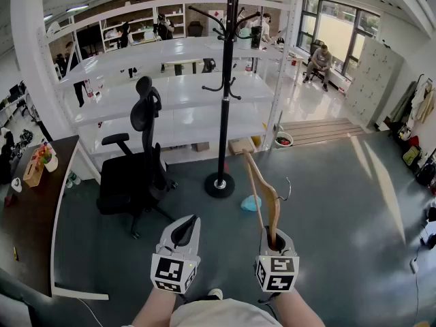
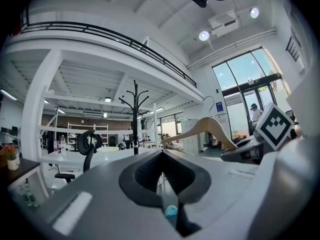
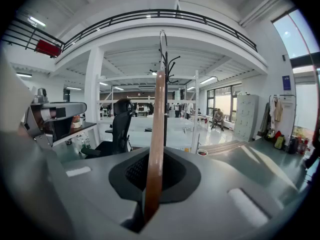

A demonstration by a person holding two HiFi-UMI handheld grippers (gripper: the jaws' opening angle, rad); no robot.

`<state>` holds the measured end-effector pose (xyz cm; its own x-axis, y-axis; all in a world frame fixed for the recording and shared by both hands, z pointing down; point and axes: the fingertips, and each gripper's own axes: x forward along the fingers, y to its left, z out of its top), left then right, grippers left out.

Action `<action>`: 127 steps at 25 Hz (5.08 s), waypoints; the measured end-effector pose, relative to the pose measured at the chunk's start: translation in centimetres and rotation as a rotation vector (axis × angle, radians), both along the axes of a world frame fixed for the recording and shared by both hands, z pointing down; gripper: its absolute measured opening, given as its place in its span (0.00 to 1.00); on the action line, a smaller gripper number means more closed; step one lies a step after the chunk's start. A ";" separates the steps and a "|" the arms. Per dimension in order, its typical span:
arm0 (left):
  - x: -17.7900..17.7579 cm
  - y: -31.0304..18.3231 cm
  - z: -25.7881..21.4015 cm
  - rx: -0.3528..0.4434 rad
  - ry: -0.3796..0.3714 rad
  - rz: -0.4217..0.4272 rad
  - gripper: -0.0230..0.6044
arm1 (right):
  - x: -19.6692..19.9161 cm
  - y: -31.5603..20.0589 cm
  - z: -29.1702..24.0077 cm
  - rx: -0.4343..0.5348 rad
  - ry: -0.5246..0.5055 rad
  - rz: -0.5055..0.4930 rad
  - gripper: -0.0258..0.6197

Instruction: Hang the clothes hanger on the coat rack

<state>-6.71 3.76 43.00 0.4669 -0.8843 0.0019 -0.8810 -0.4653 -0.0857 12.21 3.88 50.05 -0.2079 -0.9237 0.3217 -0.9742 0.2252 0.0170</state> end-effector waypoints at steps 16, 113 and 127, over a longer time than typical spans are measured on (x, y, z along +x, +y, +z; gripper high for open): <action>0.0 0.2 0.5 -0.014 0.005 -0.004 0.04 | 0.6 0.1 0.4 -0.015 -0.020 0.022 0.08; -8.2 -50.0 5.0 -0.097 0.007 -0.041 0.04 | -1.0 -66.9 -11.1 -0.037 0.188 -0.035 0.08; -9.6 -50.7 6.2 -0.126 0.003 -0.055 0.04 | -2.0 -67.8 -8.8 -0.076 0.128 -0.046 0.09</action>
<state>-16.26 -46.93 49.18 0.4180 -0.9014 0.1131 -0.9056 -0.4233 -0.0268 10.22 -63.94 41.21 -0.2020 -0.8861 0.4171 -0.9538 0.2746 0.1215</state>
